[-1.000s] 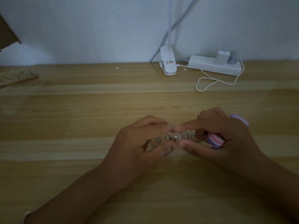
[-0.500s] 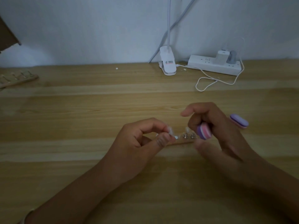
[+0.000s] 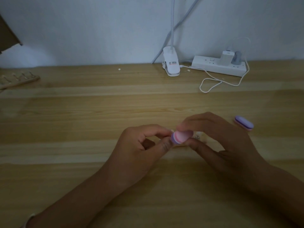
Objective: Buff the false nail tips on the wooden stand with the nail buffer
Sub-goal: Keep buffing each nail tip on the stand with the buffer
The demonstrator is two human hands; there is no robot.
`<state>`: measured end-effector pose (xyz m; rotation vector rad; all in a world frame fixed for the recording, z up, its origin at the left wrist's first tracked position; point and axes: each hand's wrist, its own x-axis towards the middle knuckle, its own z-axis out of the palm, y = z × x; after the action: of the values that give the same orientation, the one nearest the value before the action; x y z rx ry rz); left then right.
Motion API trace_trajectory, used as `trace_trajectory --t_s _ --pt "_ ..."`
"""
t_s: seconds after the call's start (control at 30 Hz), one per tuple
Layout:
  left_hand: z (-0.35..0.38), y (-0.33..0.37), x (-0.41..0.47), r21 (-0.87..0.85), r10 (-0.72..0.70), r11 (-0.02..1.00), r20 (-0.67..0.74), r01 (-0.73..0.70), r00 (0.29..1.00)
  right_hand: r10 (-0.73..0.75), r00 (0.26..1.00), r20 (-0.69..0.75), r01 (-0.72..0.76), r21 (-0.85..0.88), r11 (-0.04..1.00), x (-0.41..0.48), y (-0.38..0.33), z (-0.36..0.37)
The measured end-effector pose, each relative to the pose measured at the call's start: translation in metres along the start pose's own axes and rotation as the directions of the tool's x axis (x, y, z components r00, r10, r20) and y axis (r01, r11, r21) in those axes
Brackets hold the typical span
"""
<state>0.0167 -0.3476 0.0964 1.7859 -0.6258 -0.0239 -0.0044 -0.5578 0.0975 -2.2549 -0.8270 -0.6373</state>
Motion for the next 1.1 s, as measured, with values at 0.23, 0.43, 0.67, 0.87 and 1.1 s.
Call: trace_trajectory --t_s 0.23,0.43,0.67,0.87,1.1 --pt "-0.001 -0.001 0.0 0.019 0.07 0.997 -0.004 -0.07 0.998 -0.098 0.995 -0.025 0.098 0.01 0.995 -0.001 -0.006 0.008" --pt "-0.001 -0.004 0.001 0.064 0.102 0.993 -0.02 -0.1 0.995 -0.047 0.998 -0.048 0.047 -0.008 0.999 -0.002 -0.005 0.01" --pt "-0.001 -0.005 0.002 0.031 0.091 0.995 -0.04 -0.09 0.995 -0.068 0.997 -0.048 0.06 -0.142 0.988 0.002 0.002 0.003" --pt "-0.001 -0.004 0.002 0.028 0.103 0.994 -0.036 -0.102 0.994 -0.097 0.994 -0.051 0.09 -0.131 0.987 0.001 0.001 0.001" --pt "0.0 -0.004 0.001 0.008 0.08 0.997 -0.05 -0.08 0.996 -0.115 0.992 -0.045 0.113 -0.055 0.992 -0.003 -0.005 0.005"
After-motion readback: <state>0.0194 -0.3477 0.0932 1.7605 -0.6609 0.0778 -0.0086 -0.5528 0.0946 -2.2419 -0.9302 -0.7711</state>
